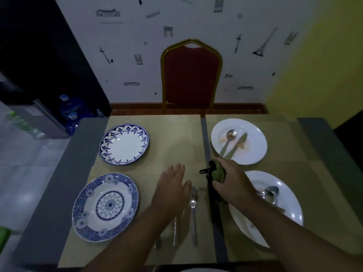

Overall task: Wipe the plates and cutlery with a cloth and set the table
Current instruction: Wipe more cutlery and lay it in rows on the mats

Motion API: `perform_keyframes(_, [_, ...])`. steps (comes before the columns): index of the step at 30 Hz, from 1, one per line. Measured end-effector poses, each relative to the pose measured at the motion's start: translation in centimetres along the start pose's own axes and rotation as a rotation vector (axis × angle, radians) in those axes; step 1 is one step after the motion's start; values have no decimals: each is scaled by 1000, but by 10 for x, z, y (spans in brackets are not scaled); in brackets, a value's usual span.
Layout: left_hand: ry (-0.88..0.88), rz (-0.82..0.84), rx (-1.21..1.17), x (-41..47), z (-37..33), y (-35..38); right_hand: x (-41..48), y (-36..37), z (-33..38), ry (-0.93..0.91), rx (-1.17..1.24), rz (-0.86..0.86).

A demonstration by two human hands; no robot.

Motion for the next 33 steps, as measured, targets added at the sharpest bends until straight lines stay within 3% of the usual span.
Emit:
perform_keyframes(15, [135,45,-54,-36,-130,95,-87,-133,-127,184,14,-127])
perform_keyframes(33, [370,43,235,15,-142,131,-119,-126,-143,331,73,-173])
Point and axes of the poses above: each hand's wrist, its own x-axis towards the middle knuckle, its own y-axis out of the palm, z = x × y, the point moved 4 cm from there along x, towards the middle knuckle, and after that the axes turned 6 degrees about -z, right-handed, at the moved point
